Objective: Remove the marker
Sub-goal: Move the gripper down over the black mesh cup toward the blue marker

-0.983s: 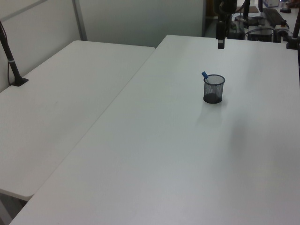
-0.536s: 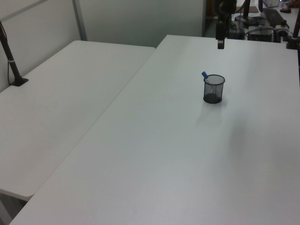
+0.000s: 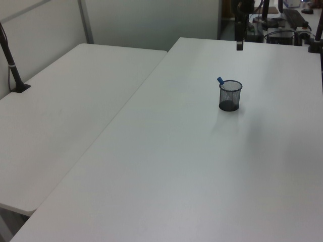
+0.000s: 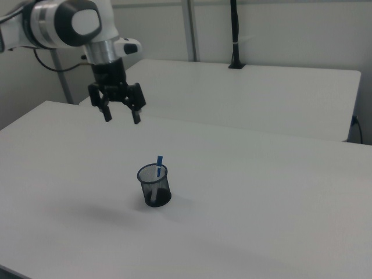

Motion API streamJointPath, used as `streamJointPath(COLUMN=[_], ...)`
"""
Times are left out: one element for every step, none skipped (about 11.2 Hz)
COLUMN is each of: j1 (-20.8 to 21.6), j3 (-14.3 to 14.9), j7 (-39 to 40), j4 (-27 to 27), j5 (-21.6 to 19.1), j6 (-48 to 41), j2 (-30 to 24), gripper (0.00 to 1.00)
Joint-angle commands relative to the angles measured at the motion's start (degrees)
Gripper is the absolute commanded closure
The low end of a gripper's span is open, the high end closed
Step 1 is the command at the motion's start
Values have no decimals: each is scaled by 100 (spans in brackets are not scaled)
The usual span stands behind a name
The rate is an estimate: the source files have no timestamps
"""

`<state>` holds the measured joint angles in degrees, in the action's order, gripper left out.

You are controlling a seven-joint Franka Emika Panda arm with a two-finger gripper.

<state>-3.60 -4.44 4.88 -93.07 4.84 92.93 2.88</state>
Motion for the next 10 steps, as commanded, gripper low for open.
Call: streamJointPath(j1=[-202,-237,-298,-342,-343,-343,-351,-351,-360,-378], j3=[4,13,13,13,13,13,13,13,13,13], j7=[311,312,312,303,303,303,303,294,294,277], j4=[-123,-123,-132,-141,-184,-237,-272,-308,-317,-325], j5=[-10,16,25,25,25,25,69,156,210,219], j6=[532,707,917,1120,1287,1376,1464,1525,1604,1666], j2=[290,440,616,756,845,933,1003,1091,1188,1258], gripper=[0,1,6,13,23,30,32,36,41,42])
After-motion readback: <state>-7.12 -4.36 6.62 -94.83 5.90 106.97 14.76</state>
